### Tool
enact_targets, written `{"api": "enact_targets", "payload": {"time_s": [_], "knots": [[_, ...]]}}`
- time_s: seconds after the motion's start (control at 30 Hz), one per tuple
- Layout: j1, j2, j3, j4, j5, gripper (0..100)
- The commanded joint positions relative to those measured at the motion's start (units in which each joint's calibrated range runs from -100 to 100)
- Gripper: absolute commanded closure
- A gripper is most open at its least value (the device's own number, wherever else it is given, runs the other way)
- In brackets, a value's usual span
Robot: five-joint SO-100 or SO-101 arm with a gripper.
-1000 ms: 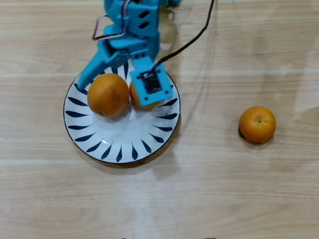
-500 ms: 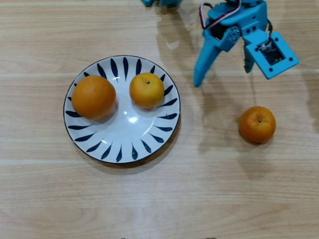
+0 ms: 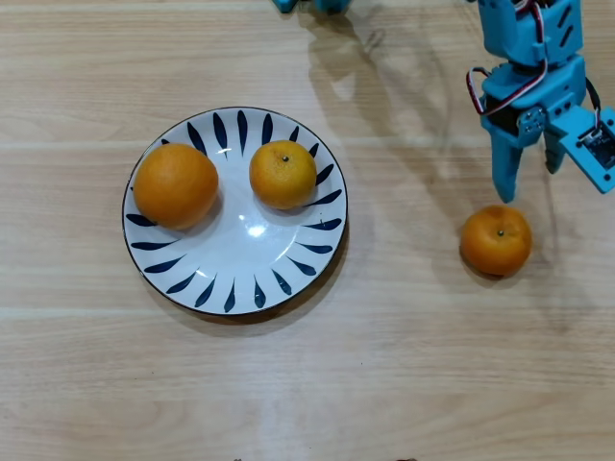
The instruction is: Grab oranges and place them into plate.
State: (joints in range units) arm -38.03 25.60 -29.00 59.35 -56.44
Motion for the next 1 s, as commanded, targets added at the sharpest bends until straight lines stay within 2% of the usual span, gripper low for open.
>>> {"api": "enact_targets", "payload": {"time_s": [0.0, 0.07, 0.33, 0.97], "knots": [[-0.84, 3.05, 0.88, -9.37, -0.38, 56], [-0.92, 5.00, 0.79, -12.29, -0.43, 52], [0.13, 11.84, 0.61, -20.80, -0.48, 53], [4.40, 15.90, 0.61, -20.37, -0.48, 53]]}}
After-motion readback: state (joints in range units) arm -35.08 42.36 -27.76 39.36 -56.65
